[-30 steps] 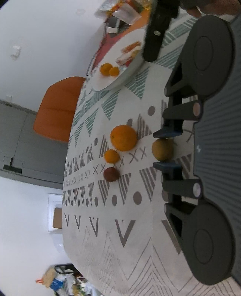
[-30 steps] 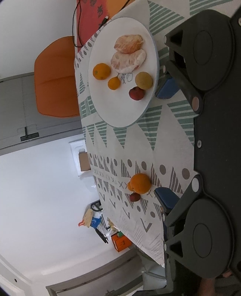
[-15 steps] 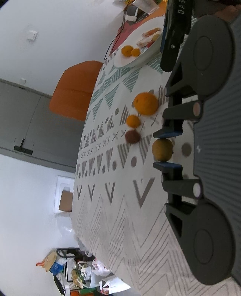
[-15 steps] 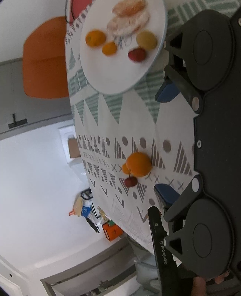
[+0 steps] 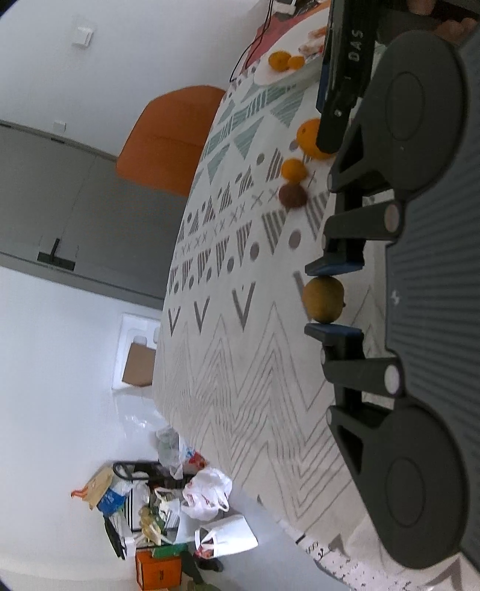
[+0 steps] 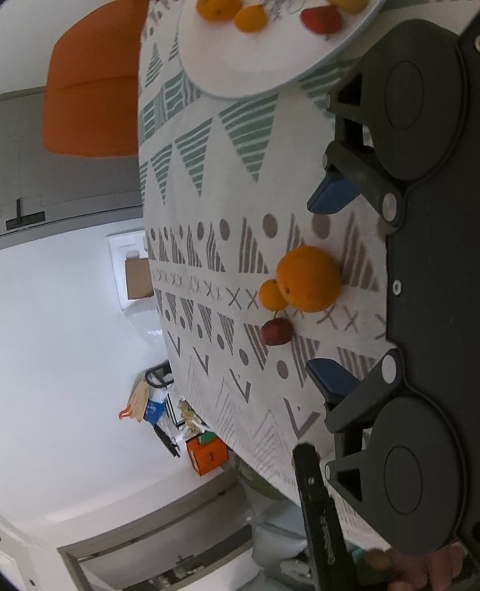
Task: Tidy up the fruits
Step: 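Grasp the large orange with the right tool while the left tool holds the brown fruit, then carry the orange and brown fruit to the plate and open both tools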
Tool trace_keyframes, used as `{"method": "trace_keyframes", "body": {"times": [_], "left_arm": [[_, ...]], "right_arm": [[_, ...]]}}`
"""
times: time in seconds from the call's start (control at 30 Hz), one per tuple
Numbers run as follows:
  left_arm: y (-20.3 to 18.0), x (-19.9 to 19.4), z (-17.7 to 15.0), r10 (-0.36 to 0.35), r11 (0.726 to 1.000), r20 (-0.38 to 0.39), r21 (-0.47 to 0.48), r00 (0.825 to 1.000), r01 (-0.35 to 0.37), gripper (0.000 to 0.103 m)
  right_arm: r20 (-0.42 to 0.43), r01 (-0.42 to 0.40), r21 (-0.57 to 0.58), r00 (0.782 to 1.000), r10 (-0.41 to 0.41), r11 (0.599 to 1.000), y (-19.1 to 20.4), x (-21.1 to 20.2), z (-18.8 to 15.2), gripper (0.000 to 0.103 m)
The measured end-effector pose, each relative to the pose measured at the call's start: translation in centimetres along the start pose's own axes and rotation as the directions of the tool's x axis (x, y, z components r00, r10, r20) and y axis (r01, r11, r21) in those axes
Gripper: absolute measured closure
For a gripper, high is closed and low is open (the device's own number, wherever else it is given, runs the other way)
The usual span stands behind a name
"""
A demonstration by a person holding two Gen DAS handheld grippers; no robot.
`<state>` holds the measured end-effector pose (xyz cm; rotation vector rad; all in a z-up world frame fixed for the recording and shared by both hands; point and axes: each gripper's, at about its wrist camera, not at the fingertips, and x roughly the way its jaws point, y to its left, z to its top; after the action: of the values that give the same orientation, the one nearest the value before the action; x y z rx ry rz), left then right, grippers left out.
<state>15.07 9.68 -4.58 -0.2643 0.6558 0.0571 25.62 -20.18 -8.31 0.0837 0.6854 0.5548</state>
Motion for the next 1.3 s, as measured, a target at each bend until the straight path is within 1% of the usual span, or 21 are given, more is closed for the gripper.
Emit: {"method": "trace_keyframes", "body": {"times": [0.03,0.07,0.1,0.13,0.17,0.2,0.27,0.3,0.6,0.87,1.0,1.1,1.3], "left_arm": [[0.1,0.0,0.1,0.005,1.0,-0.002,0.0,1.0,-0.005,0.077],[0.2,0.1,0.3,0.008,1.0,-0.003,0.002,1.0,-0.008,0.077],[0.2,0.1,0.4,0.011,1.0,-0.004,0.006,1.0,-0.011,0.077],[0.1,0.1,0.5,0.012,1.0,-0.004,0.013,1.0,-0.012,0.077],[-0.1,0.1,0.8,0.012,1.0,-0.004,0.024,1.0,-0.011,0.077],[-0.2,0.1,0.8,0.011,0.999,-0.003,0.033,1.0,-0.011,0.077],[-0.6,0.2,1.1,0.008,0.999,-0.003,0.048,1.0,-0.008,0.077],[-0.9,0.2,1.2,0.003,0.998,-0.002,0.055,1.0,-0.003,0.077],[-3.3,-0.2,2.1,-0.037,0.993,0.03,0.109,0.999,0.034,0.078],[-5.3,-0.9,2.2,-0.074,0.991,0.054,0.115,0.996,0.067,0.077],[-6.3,-1.1,2.3,-0.098,0.992,0.078,0.093,0.992,0.091,0.078],[-7.2,-1.0,2.5,-0.109,0.992,0.086,0.079,0.99,0.102,0.078],[-9.6,-1.2,2.9,-0.129,0.988,0.106,0.095,0.986,0.119,0.077]], "right_arm": [[0.0,0.006,-0.004,1.0,-0.006,1.0,0.2,0.4,0.0,0.018],[-0.004,0.009,-0.008,1.0,-0.009,1.0,0.3,0.8,-0.1,0.021],[-0.005,0.014,-0.021,1.0,-0.014,1.0,0.4,1.1,-0.2,0.027],[0.011,0.044,-0.049,0.999,-0.043,0.998,0.7,1.1,-0.3,0.032],[0.009,0.065,-0.064,0.998,-0.065,0.996,0.9,1.0,-0.2,0.055],[0.006,0.066,-0.064,0.998,-0.065,0.996,0.8,0.9,-0.1,0.064],[-0.002,0.025,-0.023,1.0,-0.025,0.999,0.2,0.3,0.0,0.064],[0.005,0.023,-0.017,1.0,-0.023,1.0,0.1,0.0,0.0,0.064],[0.103,0.049,0.022,0.993,-0.051,0.999,-1.5,-3.7,0.0,0.064],[0.129,0.067,0.032,0.989,-0.071,0.997,-2.7,-5.5,0.2,0.064],[0.13,0.095,0.03,0.987,-0.098,0.995,-3.9,-6.5,0.4,0.064],[0.144,0.107,0.029,0.983,-0.11,0.994,-5.3,-7.6,0.8,0.064],[0.164,0.127,0.057,0.977,-0.135,0.99,-8.3,-9.1,0.9,0.064]]}}
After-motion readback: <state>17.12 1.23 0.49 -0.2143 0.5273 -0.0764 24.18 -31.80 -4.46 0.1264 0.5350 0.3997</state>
